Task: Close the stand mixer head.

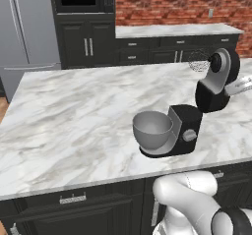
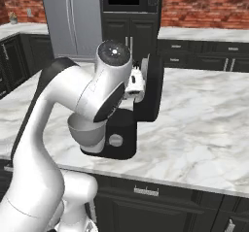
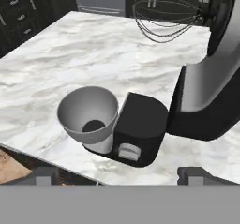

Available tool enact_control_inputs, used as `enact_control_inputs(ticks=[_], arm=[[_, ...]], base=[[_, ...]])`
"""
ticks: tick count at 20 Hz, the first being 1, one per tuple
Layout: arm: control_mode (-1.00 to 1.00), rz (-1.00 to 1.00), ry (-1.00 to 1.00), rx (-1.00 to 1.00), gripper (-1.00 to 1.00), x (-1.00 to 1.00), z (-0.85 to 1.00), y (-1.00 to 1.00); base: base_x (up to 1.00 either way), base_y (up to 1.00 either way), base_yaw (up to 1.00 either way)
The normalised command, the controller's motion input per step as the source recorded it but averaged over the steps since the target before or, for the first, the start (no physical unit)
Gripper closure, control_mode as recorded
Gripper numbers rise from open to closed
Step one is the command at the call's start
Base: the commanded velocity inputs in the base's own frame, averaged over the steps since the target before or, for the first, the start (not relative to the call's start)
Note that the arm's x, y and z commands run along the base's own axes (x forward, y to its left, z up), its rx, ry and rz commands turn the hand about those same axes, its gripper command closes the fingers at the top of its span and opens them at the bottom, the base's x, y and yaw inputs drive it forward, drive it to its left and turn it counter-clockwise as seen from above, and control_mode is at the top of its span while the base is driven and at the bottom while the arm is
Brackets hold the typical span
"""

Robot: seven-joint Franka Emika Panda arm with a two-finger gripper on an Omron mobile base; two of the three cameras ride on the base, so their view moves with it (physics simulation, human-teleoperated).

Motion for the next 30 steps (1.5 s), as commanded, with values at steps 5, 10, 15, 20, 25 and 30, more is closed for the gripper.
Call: enact_control_inputs(ticks=[5,10,15,20,25,30], arm=[[-1.0,0.36,-0.29,0.04,-1.0,-0.12,0.31,-1.0],[-1.0,0.39,-0.23,0.05,-1.0,0.68,-0.1,-1.0],[-1.0,0.4,-0.2,0.05,-1.0,1.0,-0.28,-0.8],[-1.0,0.13,-0.19,0.0,-1.0,1.0,-0.13,0.05],[-1.0,0.06,-0.07,-0.23,-1.0,0.78,-0.54,0.84],[-1.0,0.26,-0.12,-0.31,-1.0,0.0,-0.91,1.0]], base=[[0.0,0.0,0.0],[0.0,0.0,0.0],[0.0,0.0,0.0],[0.0,0.0,0.0],[0.0,0.0,0.0],[0.0,0.0,0.0]])
